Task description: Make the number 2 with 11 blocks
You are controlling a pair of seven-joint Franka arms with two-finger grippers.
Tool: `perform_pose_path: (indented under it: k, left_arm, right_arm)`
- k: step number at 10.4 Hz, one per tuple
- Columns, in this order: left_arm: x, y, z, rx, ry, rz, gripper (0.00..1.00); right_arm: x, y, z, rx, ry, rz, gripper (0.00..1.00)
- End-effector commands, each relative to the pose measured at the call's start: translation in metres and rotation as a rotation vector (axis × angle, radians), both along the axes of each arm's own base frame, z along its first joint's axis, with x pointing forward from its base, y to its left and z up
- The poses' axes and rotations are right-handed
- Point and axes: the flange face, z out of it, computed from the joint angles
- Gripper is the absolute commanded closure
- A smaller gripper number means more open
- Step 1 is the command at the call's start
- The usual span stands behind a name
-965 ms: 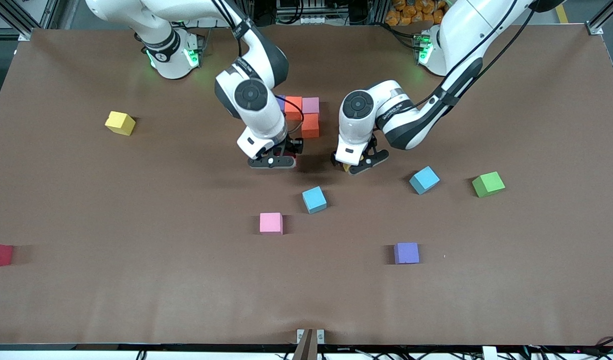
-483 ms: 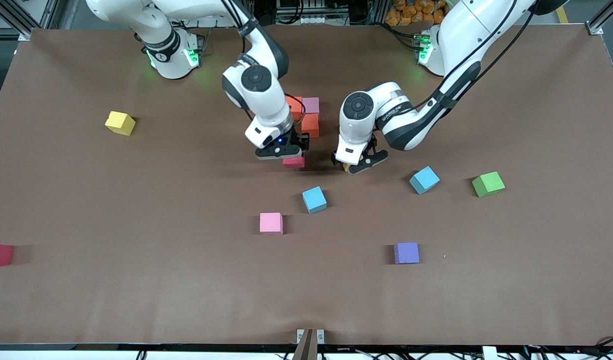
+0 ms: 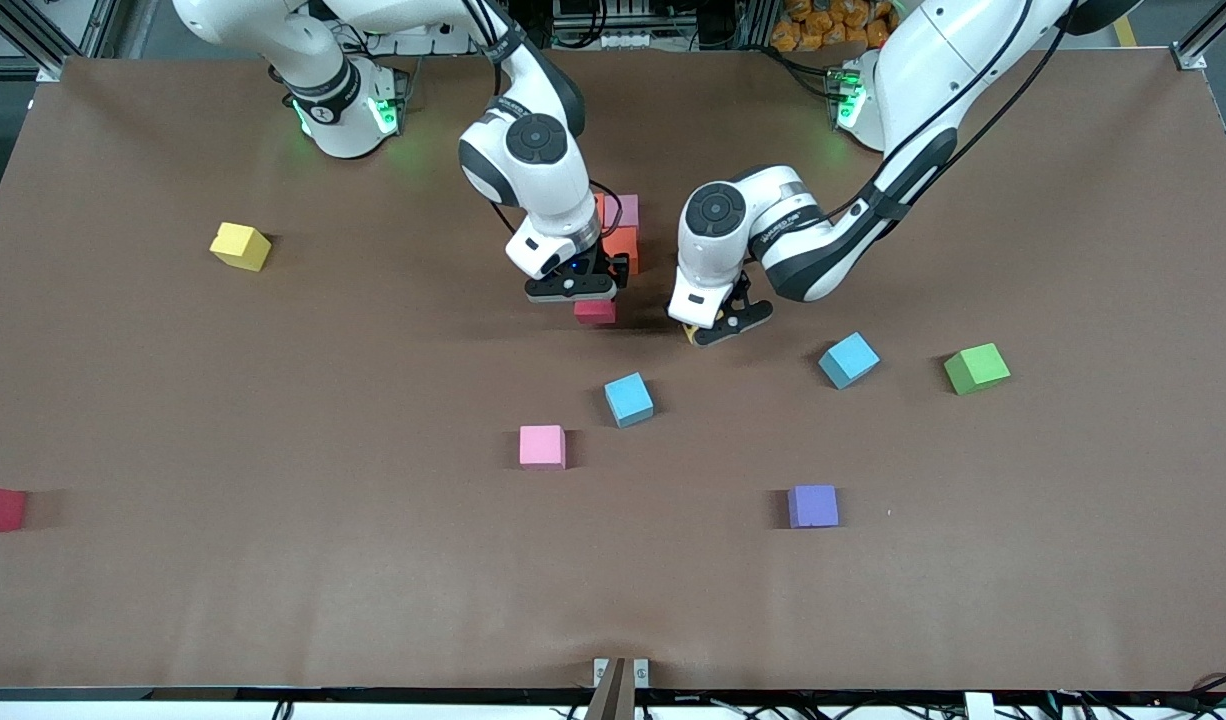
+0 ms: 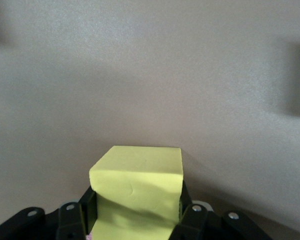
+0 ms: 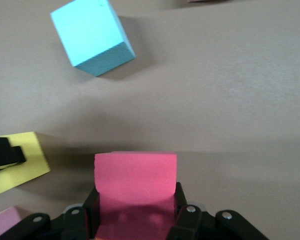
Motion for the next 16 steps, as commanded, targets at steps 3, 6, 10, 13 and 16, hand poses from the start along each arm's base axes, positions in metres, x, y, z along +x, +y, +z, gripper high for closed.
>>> perform_pose_path:
  k: [3, 6, 10, 13, 16]
  left_arm:
    - [0.041, 0.05, 0.025, 0.024, -0.08, 0.082, 1.0]
    - [0.082, 0.104, 0.056, 0.051, -0.109, 0.081, 1.0]
    - [0.106, 0.139, 0.092, 0.012, -0.079, 0.027, 1.0]
    - [0.107, 0.141, 0.097, 0.007, -0.08, 0.037, 1.0]
    - [0.107, 0.141, 0.098, 0.004, -0.078, 0.041, 1.0]
  right_arm:
    - [-0.016, 0.012, -0.009, -0.036, -0.059, -0.011, 1.0]
    - [-0.024, 0.026, -0.014, -0.023, -0.054, -0.003, 1.0]
    - [-0.035, 0.046, -0.02, -0.009, -0.047, -0.019, 1.0]
    - [-0.042, 0.051, -0.022, -0.009, -0.043, -0.006, 1.0]
    - [-0.044, 0.051, -0.032, -0.012, -0.039, 0.001, 1.0]
